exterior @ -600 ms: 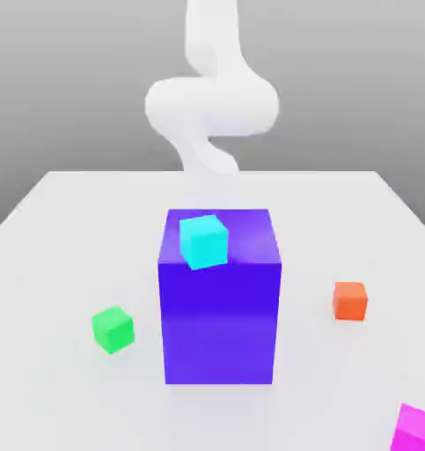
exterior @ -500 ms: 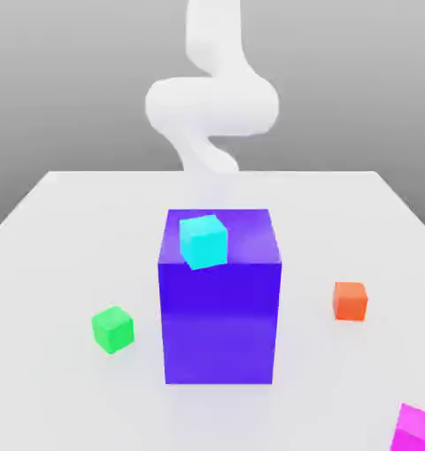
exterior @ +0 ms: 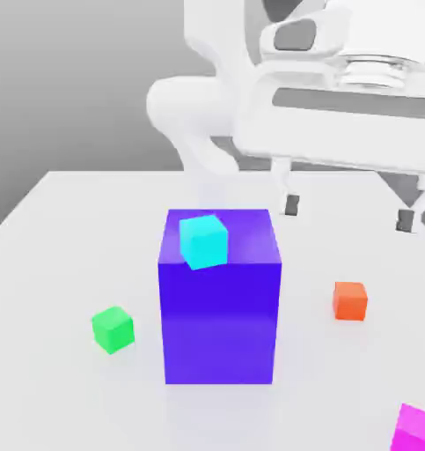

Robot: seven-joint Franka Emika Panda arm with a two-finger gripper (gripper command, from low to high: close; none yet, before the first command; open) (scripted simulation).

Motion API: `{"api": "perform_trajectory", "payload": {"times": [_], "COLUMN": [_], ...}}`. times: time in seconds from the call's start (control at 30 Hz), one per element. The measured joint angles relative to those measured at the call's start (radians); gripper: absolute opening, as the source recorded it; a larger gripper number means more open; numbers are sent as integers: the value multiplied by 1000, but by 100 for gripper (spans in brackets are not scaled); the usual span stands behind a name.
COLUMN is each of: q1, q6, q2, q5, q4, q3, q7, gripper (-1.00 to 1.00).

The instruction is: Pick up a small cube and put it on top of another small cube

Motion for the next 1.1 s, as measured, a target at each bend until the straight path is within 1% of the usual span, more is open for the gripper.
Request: {"api": "perform_trajectory", "payload": {"times": [0.1,0.23,0.33,0.47,0.53,0.6,0.63,0.87,1.0,1.1], "q1": [38,79,118,167,194,229,245,248,194,135], "q6": [20,52,83,129,169,220,243,249,166,187], "q2": [109,247,343,462,527,601,633,638,514,448], "q5": [-45,-80,-83,-57,-69,-105,-122,-124,-44,3], "q4": [10,21,28,34,46,64,73,74,43,59], "q3": [5,9,9,15,-2,-41,-61,-64,4,33], "q7": [114,250,336,431,469,502,516,518,459,397], "gripper": [0,0,0,0,0,0,-100,-100,-100,-100]}}
